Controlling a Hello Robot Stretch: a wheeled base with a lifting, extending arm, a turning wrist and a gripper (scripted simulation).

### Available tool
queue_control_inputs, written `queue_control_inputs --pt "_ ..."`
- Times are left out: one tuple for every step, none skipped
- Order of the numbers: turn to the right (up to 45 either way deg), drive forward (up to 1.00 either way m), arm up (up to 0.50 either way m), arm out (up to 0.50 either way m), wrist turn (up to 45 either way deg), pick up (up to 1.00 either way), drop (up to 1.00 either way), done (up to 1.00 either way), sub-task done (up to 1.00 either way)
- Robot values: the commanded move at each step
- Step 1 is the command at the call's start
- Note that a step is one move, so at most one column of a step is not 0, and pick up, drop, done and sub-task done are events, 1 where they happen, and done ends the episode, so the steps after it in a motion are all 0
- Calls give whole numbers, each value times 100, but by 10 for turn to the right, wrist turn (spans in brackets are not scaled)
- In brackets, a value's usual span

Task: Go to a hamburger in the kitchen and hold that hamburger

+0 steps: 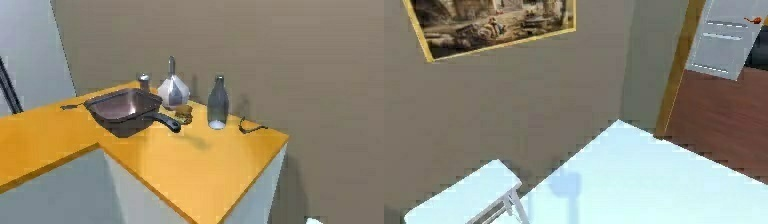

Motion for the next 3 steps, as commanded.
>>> queue_control_inputs --pt "390 0 0 0 0 0 0 0 0" --pt "0 30 0 0 0 0 0 0 0" --pt "-450 0 0 0 0 0 0 0 0"
